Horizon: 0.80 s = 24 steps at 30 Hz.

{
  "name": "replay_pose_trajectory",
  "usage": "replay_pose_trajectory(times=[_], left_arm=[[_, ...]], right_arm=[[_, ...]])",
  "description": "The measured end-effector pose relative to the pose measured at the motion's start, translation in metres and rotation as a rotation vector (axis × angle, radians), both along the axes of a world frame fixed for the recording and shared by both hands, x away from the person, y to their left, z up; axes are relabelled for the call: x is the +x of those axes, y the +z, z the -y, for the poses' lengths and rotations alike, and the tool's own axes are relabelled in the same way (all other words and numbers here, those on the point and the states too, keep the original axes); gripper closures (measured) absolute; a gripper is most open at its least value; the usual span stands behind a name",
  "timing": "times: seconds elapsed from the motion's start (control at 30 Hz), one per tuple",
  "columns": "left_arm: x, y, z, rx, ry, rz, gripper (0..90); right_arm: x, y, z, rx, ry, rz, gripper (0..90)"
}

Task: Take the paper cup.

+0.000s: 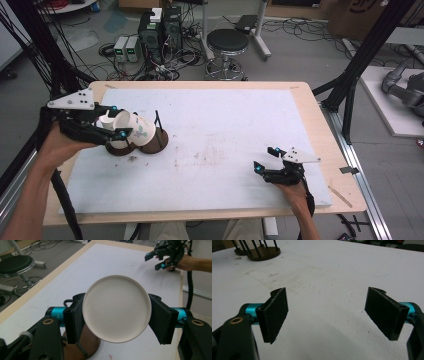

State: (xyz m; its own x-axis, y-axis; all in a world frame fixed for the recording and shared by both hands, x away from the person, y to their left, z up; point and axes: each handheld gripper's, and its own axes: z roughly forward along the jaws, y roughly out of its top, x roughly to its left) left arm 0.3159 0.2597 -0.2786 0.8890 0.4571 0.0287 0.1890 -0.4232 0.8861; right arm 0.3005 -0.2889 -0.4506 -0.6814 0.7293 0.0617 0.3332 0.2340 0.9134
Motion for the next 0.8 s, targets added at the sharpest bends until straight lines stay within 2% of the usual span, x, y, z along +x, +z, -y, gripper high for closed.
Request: replay_pose_trajectory(times=[0.2, 0.33, 0.43, 0.5, 0.8], left_arm=[[-0.004, -0.019, 0.018, -0.056, -0.038, 0.019, 35.7], [-0.009, -0.031, 0.030, -0.114, -0.072, 0.039, 35.7], [-0.010, -0.043, 0.037, -0.119, -0.083, 0.037, 35.7], [-0.010, -0.051, 0.039, -0.133, -0.090, 0.027, 35.7], [-0.010, -0.087, 0.038, -0.210, -0.082, 0.009, 35.7]], right_arm=[[0.000, 0.000, 0.000, -0.003, 0.002, 0.011, 19.3], [-0.002, 0.000, 0.000, -0.008, 0.000, 0.023, 19.3], [-0.001, 0.000, 0.000, -0.002, 0.001, 0.018, 19.3], [-0.001, 0.000, 0.000, 0.002, 0.000, 0.006, 19.3], [-0.001, 0.000, 0.000, 0.001, 0.003, 0.011, 19.3]])
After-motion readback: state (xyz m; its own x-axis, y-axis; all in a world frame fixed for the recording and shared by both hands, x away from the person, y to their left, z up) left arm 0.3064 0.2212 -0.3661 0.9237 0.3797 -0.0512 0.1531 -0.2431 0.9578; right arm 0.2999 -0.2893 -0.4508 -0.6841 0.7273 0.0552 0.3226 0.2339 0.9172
